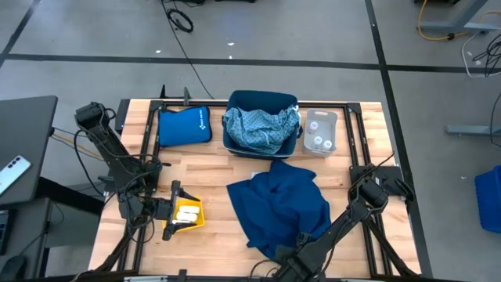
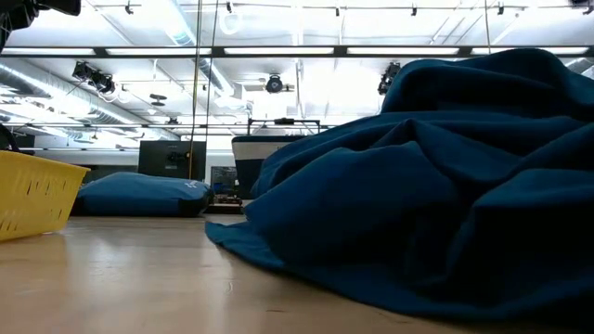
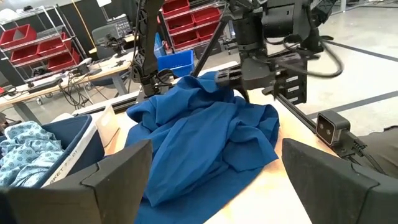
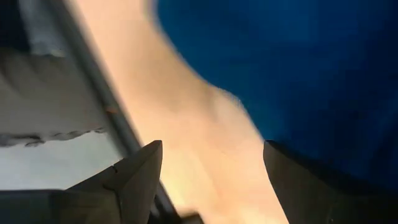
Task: Pick & Place Medicine items
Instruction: Put the blue patient gown into the blue bin
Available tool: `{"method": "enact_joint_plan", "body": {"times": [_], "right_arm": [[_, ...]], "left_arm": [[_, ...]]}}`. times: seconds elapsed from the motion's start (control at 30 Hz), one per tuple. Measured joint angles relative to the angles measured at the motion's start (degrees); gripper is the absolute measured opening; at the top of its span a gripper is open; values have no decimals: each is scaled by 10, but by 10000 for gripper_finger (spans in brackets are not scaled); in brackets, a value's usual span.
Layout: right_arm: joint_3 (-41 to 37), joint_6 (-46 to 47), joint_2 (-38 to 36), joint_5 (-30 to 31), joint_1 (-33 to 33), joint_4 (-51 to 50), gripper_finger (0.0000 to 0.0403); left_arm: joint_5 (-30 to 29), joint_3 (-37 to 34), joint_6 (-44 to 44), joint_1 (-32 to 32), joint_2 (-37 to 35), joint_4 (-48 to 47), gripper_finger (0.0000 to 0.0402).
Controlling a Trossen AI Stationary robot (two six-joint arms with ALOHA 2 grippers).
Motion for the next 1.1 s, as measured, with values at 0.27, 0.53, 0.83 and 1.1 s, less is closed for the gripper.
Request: {"method": "enact_joint_plan", "body": {"times": [0.27, 0.53, 0.83, 1.1], "right_arm": [[-21, 93, 12, -78, 1, -105, 352], [-81, 26, 10, -115, 24, -102, 377], [-85, 86, 11, -134, 12, -89, 353], [-86, 84, 12, -138, -3, -60, 353]], "left_arm": [[17, 0, -1, 0, 0, -2, 362], [19, 0, -9, 0, 0, -13, 362], [19, 0, -4, 0, 0, -13, 362], [18, 0, -4, 0, 0, -13, 362]]}}
